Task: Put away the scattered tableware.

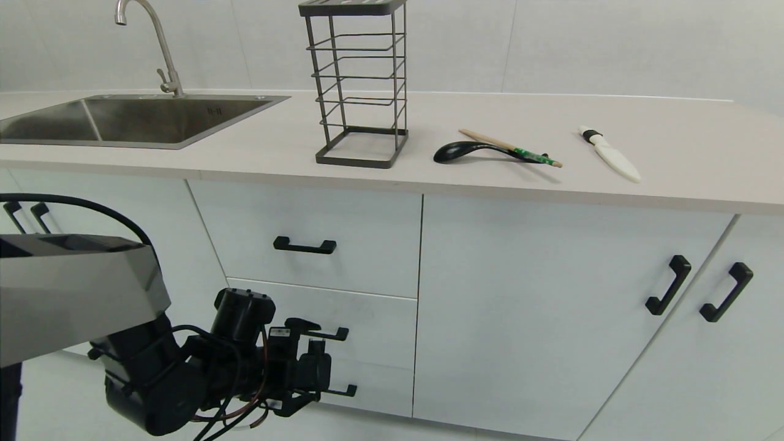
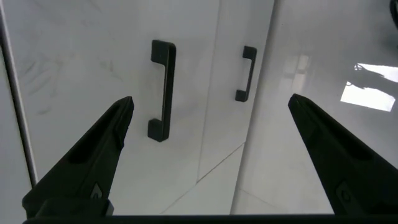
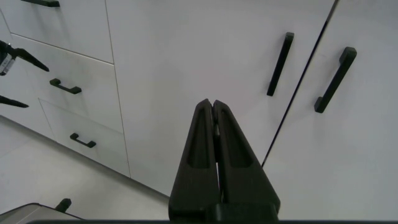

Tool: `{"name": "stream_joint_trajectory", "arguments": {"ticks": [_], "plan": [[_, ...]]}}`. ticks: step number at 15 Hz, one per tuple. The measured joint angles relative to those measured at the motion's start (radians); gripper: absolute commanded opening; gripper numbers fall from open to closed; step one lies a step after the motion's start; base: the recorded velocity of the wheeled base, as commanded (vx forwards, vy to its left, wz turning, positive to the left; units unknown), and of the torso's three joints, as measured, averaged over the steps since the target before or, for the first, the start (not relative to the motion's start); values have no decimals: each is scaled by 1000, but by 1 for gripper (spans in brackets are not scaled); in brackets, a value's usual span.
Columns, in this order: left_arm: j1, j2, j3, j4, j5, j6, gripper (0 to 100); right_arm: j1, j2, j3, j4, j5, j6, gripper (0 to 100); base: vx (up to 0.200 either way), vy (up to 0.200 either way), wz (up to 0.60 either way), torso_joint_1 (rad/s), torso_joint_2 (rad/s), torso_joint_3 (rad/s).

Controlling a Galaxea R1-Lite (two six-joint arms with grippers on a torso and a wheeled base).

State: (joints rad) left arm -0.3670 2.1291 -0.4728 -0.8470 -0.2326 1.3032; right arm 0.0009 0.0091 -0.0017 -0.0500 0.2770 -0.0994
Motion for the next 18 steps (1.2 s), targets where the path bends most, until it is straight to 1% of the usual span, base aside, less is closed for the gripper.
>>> {"name": "stream_joint_trajectory", "arguments": {"ticks": [3, 6, 8, 13, 16, 17, 18], "plan": [[-2, 60, -37, -8, 0, -1, 100, 0, 0, 0, 0, 0, 0, 0, 0, 0, 0, 0, 0, 0], [-1, 113, -76, -40, 0, -4, 100, 1, 0, 0, 0, 0, 0, 0, 0, 0, 0, 0, 0, 0], [3, 142, -104, -43, 0, -11, 100, 1, 0, 0, 0, 0, 0, 0, 0, 0, 0, 0, 0, 0], [23, 198, -154, -42, -1, -13, 100, 1, 0, 0, 0, 0, 0, 0, 0, 0, 0, 0, 0, 0], [40, 230, -164, -51, -1, -13, 100, 0, 0, 0, 0, 0, 0, 0, 0, 0, 0, 0, 0, 0], [47, 240, -167, -55, -1, -21, 100, 0, 0, 0, 0, 0, 0, 0, 0, 0, 0, 0, 0, 0], [51, 247, -173, -56, -1, -39, 100, 0, 0, 0, 0, 0, 0, 0, 0, 0, 0, 0, 0, 0]]}}
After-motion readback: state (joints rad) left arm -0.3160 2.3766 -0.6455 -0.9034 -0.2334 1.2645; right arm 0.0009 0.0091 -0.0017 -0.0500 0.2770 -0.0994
